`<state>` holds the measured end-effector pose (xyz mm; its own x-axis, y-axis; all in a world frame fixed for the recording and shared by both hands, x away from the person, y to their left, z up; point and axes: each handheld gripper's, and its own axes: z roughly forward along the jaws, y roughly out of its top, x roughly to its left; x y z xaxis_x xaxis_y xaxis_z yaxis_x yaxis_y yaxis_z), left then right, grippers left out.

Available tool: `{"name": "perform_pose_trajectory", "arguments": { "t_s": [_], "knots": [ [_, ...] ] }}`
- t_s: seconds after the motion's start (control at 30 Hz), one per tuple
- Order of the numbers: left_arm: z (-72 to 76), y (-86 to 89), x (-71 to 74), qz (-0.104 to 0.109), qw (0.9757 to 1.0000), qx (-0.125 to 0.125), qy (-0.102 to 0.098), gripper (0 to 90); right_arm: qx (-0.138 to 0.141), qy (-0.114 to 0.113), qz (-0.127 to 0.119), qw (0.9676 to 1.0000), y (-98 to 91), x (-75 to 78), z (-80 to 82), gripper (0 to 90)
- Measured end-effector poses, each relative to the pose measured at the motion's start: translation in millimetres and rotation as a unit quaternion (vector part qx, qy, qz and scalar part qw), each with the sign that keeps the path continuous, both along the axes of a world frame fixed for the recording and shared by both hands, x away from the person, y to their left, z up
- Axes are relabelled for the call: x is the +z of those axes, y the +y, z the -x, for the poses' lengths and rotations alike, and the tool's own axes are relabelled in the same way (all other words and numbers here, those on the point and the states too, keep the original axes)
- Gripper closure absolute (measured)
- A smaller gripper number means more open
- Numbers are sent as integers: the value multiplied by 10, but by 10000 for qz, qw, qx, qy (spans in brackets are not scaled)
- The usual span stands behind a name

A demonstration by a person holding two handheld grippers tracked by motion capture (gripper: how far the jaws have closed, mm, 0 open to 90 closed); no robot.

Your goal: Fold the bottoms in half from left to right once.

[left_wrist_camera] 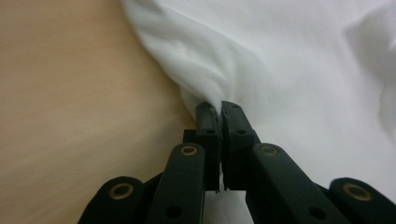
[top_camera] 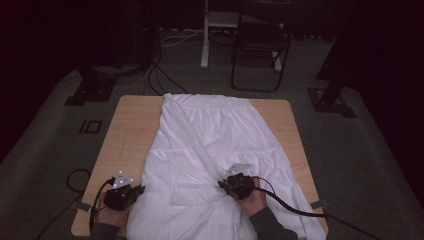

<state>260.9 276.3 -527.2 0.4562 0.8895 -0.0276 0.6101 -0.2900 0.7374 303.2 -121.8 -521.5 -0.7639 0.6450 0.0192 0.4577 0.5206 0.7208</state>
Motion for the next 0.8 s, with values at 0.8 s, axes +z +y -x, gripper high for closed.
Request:
{"name": "perform_pose_trajectory", "arguments": {
  "t_s": [0.8],
  "knots": [
    [94,-1001,596,-47,9944,-688,-801,558,-2081,-1858,-289,9599,-1393,819,310,871]
  ]
}}
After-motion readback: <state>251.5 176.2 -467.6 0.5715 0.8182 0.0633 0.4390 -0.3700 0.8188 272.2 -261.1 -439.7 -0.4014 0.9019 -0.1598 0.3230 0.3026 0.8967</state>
